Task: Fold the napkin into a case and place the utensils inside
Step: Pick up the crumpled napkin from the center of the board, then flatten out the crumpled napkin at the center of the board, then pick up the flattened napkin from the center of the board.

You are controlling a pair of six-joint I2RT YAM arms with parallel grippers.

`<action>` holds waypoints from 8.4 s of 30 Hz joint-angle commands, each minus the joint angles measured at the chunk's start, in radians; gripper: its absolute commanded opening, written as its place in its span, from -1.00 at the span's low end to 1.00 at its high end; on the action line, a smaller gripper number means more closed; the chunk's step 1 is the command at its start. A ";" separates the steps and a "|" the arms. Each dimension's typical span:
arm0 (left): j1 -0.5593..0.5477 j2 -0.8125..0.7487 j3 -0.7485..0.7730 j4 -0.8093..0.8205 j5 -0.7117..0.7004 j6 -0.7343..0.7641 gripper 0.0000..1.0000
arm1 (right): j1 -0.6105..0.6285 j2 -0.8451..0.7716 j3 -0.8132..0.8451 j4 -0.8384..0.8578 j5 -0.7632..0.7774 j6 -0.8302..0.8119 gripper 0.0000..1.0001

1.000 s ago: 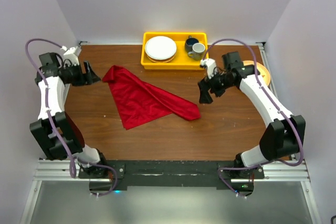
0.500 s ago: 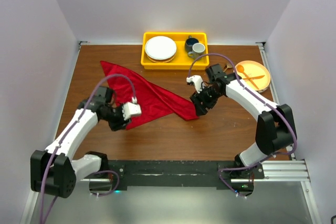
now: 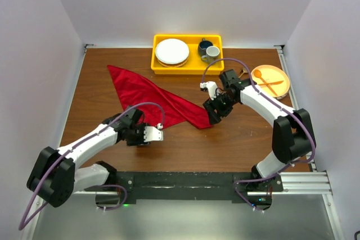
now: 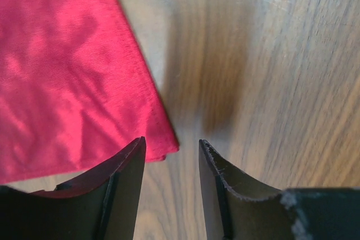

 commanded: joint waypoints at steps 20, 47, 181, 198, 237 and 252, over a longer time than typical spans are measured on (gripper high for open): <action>0.025 0.001 0.288 -0.043 0.046 -0.072 -1.00 | 0.006 0.017 0.061 0.009 0.054 0.024 0.27; 0.432 0.685 0.997 0.071 0.003 -0.511 -1.00 | 0.078 0.086 0.047 0.156 0.028 -0.102 0.56; 0.415 0.825 0.865 -0.029 0.095 -0.555 -0.21 | -0.016 0.342 0.236 0.141 0.273 0.105 0.01; 0.432 0.368 0.469 -0.075 0.117 -0.405 0.02 | 0.047 0.115 0.133 -0.011 0.110 0.062 0.17; 0.540 0.170 0.661 -0.120 0.460 -0.460 1.00 | -0.065 0.086 0.376 0.153 0.134 0.131 0.33; 0.651 0.359 0.642 0.513 0.385 -0.930 1.00 | -0.171 0.322 0.304 0.556 0.360 0.340 0.03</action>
